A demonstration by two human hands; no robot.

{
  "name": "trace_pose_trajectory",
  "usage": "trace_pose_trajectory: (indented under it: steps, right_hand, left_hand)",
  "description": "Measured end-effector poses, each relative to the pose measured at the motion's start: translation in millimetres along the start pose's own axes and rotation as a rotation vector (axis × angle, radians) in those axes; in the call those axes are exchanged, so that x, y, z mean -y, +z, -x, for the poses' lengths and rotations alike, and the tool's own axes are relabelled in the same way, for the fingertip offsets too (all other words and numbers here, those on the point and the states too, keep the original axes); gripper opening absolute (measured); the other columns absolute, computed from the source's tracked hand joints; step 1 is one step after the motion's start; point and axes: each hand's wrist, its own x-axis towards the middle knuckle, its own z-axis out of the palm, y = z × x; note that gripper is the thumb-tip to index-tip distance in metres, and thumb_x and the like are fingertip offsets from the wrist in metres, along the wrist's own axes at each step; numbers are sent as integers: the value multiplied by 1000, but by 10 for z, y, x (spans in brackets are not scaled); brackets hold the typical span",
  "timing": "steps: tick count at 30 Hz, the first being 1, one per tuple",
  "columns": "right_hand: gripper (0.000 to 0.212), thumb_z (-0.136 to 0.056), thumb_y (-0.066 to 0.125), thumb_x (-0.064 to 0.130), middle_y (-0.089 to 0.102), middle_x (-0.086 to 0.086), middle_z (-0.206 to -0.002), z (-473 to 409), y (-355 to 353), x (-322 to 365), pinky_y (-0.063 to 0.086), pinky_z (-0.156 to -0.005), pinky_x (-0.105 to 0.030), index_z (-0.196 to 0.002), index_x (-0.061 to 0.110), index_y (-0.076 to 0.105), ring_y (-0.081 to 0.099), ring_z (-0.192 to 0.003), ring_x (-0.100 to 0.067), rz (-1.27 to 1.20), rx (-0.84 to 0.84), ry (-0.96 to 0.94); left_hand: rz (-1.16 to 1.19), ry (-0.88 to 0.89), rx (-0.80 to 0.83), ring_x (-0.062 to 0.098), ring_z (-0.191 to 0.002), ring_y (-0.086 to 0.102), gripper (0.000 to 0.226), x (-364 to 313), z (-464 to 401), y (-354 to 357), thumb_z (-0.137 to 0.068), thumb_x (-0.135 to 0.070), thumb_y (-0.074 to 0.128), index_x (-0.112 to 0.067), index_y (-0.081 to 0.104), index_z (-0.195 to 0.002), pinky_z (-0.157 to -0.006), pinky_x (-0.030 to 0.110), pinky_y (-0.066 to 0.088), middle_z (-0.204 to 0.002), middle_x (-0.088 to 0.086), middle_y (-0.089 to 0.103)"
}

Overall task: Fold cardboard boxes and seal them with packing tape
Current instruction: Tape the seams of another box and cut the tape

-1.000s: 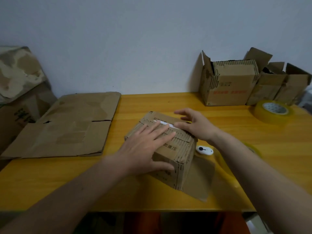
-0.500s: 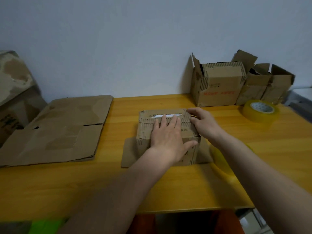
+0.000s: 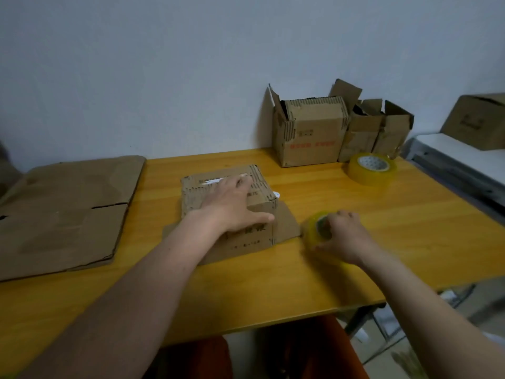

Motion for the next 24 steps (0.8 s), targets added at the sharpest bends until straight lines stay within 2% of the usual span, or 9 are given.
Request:
trace_pose_trajectory:
  steps: [2,4,6,8,11,16,20,22,24]
  right_hand:
    - [45,-87,63,40,41,-7,-138,70,118,-43,25,-111,-45,-125,20,53,27,-135,-29,170,60,-14]
    - [37,-91,57,26,45,-4,-139,96,155,-82,17,-115,-50,-128,26,53,26,-138,-27,164,63,-16]
    - [41,-89,60,21,54,-3,-131,105,96,-108,24,-111,-48,-128,28,53,39,-132,-27,23,18,-6]
    - [43,-83,70,21,58,-5,-118,105,-20,-91,39,-94,-40,-124,25,58,51,-117,-30,-207,-112,-69]
    - [31,-82,73,21,52,-1,-102,112,-288,78,33,-76,-26,-110,14,61,48,-96,-18,-480,-307,-255]
    - [39,-76,76,18,55,10,-115,54,-618,457,37,-96,-20,-112,18,63,46,-112,-6,-636,-308,-584]
    - [39,-76,76,10,49,15,-122,-40,-689,750,30,-105,-22,-113,16,65,40,-123,-5,-570,-330,-747]
    - [38,-78,74,8,48,13,-125,-79,-699,868,29,-109,-27,-114,11,65,37,-126,-7,-473,-323,-786]
    - [38,-79,73,10,53,5,-127,-125,-682,960,29,-107,-26,-116,10,65,39,-125,-11,-355,-339,-798]
  left_hand:
    - [-23,10,5,18,-150,-2,98,38,40,13,-82,-78,37,-24,1,-156,-121,49,3,-163,-5,-2]
    - [-47,-18,23,20,-149,-10,86,61,83,26,-86,-78,18,-30,-1,-155,-118,56,-4,-162,-6,-10]
    - [-38,-64,24,25,-149,-13,71,109,103,38,-89,-73,7,-41,1,-152,-116,60,-6,-162,-4,-13]
    - [-26,-73,12,27,-149,-8,62,155,99,39,-93,-67,6,-46,3,-151,-117,60,-2,-163,-2,-8]
    - [20,-58,-32,24,-150,1,65,178,90,14,-96,-65,21,-39,4,-153,-119,55,3,-163,-4,3]
    - [305,-63,-105,23,-147,16,99,321,51,-41,-82,-65,59,-26,5,-155,-117,45,24,-160,0,20]
    - [615,-21,-200,20,-143,29,119,407,55,-54,-69,-50,81,-35,-1,-154,-113,39,32,-157,-3,28]
    - [772,36,-286,17,-142,31,115,437,72,-62,-67,-40,81,-45,2,-151,-114,40,30,-156,-5,30]
    - [879,73,-367,14,-142,31,104,470,102,-71,-63,-44,75,-62,11,-142,-114,51,30,-155,-10,31]
